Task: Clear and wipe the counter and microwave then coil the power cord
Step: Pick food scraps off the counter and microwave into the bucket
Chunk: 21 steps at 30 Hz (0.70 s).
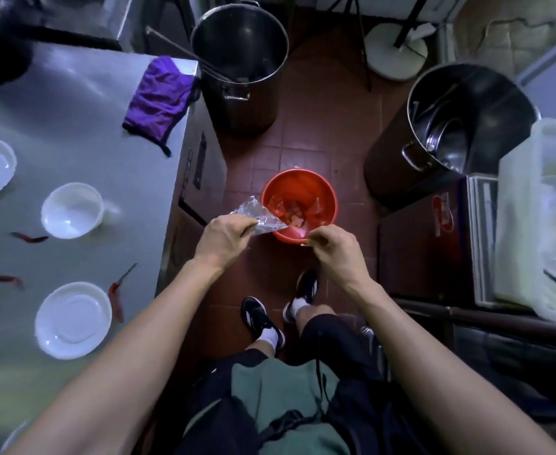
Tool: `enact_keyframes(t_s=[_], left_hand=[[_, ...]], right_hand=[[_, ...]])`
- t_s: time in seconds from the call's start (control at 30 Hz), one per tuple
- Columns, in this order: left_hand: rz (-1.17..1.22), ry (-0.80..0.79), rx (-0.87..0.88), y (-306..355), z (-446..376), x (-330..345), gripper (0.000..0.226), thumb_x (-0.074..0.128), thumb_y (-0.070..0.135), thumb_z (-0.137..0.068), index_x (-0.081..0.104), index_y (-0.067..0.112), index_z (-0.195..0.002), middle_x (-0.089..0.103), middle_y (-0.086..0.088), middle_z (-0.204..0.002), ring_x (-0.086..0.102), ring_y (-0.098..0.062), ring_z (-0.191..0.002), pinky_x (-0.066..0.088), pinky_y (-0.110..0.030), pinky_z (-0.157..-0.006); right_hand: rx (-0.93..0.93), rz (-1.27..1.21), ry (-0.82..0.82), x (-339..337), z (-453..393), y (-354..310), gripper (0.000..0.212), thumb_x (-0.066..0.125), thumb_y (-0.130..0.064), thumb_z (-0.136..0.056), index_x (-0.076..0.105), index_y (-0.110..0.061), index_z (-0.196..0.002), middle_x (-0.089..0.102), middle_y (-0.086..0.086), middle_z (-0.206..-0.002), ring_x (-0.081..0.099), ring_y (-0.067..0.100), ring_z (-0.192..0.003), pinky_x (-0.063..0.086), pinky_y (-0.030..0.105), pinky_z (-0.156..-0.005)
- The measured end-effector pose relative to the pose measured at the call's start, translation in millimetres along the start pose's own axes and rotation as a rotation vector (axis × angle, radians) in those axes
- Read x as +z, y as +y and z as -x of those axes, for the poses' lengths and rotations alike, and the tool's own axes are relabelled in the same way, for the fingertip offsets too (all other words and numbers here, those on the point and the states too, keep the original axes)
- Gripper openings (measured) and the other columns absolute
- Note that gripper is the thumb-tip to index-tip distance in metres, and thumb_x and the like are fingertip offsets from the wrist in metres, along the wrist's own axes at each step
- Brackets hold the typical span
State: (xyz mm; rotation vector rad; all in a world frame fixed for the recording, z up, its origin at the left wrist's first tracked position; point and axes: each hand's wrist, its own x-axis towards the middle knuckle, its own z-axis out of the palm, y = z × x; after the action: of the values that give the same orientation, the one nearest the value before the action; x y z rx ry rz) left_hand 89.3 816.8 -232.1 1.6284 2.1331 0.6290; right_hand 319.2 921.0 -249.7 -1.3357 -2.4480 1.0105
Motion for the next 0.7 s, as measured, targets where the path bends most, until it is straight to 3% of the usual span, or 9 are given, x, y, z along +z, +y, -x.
enact_keyframes(t_s=[0.27, 0.37, 0.47, 0.7], left_hand=[[-0.106, -0.254, 0.127, 21.5, -95.0, 35.4, 0.013, 0.067, 0.014, -0.093, 0.077, 0.01, -0.101, 0.075, -0.008, -0.091, 0.07, -0.029, -0.082, 0.057, -0.042, -0.072], [-0.133, -0.304, 0.174, 30.6, -129.6, 47.1, 0.014, 0.071, 0.009, -0.089, 0.078, 0.012, -0.1, 0.076, -0.005, -0.092, 0.072, -0.026, -0.084, 0.059, -0.036, -0.071], [-0.169, -0.406, 0.188, 32.7, -162.7, 59.9, 0.014, 0.069, 0.01, -0.09, 0.077, 0.014, -0.101, 0.075, -0.004, -0.094, 0.072, -0.025, -0.086, 0.059, -0.039, -0.072], [-0.233, -0.569, 0.165, 30.9, -220.8, 87.8, 0.016, 0.062, 0.016, -0.095, 0.075, 0.014, -0.104, 0.074, -0.004, -0.098, 0.069, -0.027, -0.091, 0.057, -0.043, -0.078]], right_hand=[[0.181, -0.094, 0.007, -19.0, -53.1, 55.6, 0.014, 0.068, -0.007, -0.086, 0.074, -0.014, -0.097, 0.069, 0.004, -0.093, 0.063, 0.024, -0.09, 0.052, 0.043, -0.084], [0.214, -0.13, -0.006, -22.9, -75.5, 73.3, 0.013, 0.065, -0.008, -0.088, 0.073, -0.013, -0.096, 0.071, 0.003, -0.096, 0.063, 0.024, -0.094, 0.051, 0.038, -0.085], [0.237, -0.164, -0.018, -23.8, -96.6, 91.2, 0.011, 0.064, -0.011, -0.09, 0.073, -0.014, -0.097, 0.07, -0.001, -0.097, 0.062, 0.021, -0.096, 0.048, 0.032, -0.085], [0.318, -0.186, -0.107, -20.1, -138.6, 130.2, 0.013, 0.063, -0.014, -0.091, 0.072, -0.016, -0.1, 0.069, 0.0, -0.1, 0.062, 0.02, -0.099, 0.051, 0.038, -0.088]])
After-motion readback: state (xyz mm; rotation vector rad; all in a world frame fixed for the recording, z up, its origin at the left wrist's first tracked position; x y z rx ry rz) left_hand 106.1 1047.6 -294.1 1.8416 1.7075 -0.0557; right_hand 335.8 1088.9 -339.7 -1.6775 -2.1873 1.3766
